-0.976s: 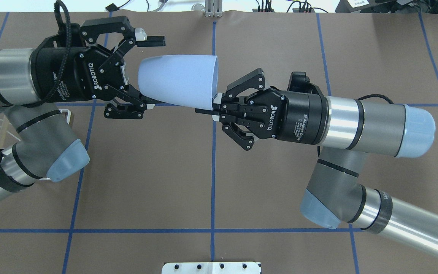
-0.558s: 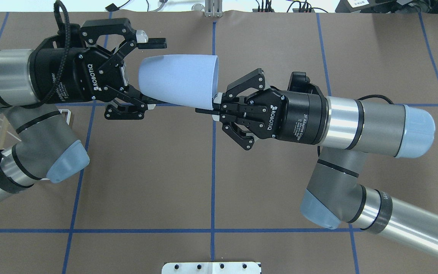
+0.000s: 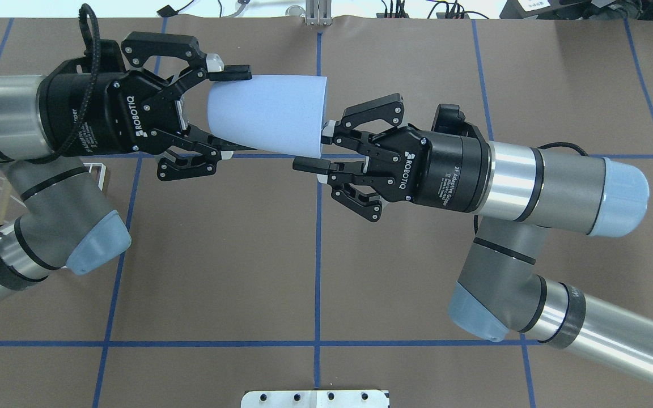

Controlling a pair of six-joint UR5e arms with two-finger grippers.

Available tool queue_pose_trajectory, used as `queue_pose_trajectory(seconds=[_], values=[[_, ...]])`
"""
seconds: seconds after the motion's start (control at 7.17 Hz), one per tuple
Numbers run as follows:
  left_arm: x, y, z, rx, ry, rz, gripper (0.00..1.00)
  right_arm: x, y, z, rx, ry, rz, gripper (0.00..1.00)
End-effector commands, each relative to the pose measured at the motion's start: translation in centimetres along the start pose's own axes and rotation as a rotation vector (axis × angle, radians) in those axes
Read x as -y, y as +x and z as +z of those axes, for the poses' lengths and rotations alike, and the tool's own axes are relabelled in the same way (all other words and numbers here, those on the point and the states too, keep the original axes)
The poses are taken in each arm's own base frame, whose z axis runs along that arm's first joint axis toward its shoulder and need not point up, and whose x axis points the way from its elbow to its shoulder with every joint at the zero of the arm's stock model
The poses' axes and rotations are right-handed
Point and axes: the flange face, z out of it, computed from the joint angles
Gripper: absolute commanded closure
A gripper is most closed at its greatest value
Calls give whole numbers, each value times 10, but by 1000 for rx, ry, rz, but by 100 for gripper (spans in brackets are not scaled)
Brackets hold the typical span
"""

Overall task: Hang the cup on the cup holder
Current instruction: 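Open the right gripper and pull it back while the left gripper holds the cup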

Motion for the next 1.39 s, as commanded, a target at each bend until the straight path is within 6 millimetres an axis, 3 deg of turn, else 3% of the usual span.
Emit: queue_pose_trajectory(seconds=[0.0,0.28,0.56,0.7,0.98,1.12,1.25], values=[[-8,3,-1,-5,-9,-10,100,6,-11,-11,14,13,-40,0],[0,-2,-10,3,13,6,100,19,-3,-56,44,-11,-130,0],[18,-6,-34,22,78,150,100,38,-2,-92,13,36,-247,0],[36,9,-49,26,140,230,100,54,-5,-116,-43,81,-337,0],[79,32,-77,199,304,412,100,119,-35,-189,-264,160,-646,0],[104,44,-107,355,392,515,100,149,-48,-234,-345,217,-724,0],[124,62,-139,494,426,585,100,175,-42,-275,-431,258,-817,0]])
